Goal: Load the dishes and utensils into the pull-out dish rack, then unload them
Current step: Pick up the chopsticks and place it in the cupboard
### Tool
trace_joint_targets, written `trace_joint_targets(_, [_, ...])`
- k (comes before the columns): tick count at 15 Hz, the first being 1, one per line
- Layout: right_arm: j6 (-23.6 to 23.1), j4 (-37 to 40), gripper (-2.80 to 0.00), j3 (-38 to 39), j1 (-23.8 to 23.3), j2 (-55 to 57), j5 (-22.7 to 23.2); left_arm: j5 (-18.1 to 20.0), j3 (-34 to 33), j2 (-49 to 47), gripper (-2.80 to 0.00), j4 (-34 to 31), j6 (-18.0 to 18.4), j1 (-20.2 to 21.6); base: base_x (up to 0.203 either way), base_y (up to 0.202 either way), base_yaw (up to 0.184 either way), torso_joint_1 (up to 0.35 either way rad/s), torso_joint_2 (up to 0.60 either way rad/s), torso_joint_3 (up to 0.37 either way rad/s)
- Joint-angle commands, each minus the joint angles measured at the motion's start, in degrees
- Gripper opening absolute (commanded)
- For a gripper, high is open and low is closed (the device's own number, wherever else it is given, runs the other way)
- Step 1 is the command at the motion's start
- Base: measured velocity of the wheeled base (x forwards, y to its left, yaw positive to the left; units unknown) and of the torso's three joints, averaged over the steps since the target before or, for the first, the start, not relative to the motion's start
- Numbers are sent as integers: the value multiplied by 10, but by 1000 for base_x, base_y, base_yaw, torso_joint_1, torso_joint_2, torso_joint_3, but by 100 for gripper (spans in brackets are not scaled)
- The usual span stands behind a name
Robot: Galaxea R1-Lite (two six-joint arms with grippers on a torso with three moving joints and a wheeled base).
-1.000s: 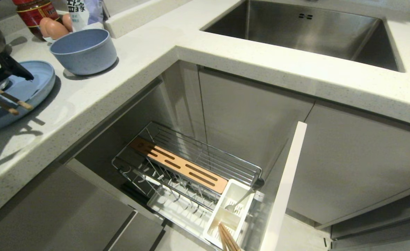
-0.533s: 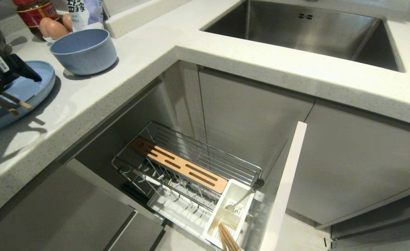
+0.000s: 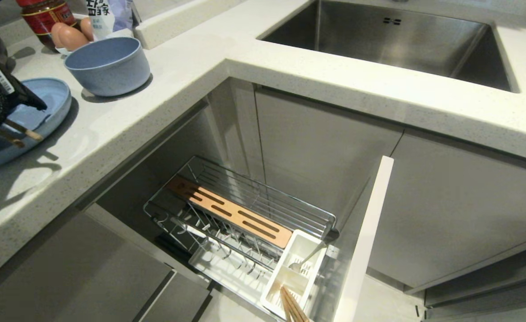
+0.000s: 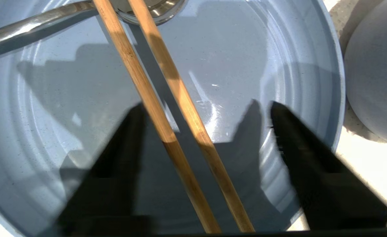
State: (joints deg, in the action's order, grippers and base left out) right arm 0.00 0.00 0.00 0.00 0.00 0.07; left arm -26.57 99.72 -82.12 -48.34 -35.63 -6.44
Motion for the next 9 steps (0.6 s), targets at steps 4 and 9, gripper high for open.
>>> trace_joint_targets(4, [0,0,-280,0,0,0,0,-1,-1,0,-280,-3,-2,-9,0,0,0,0,0,0])
trace_joint_targets(9, [0,0,-280,0,0,0,0,-1,0,0,-280,-3,-2,-9,0,0,0,0,0,0])
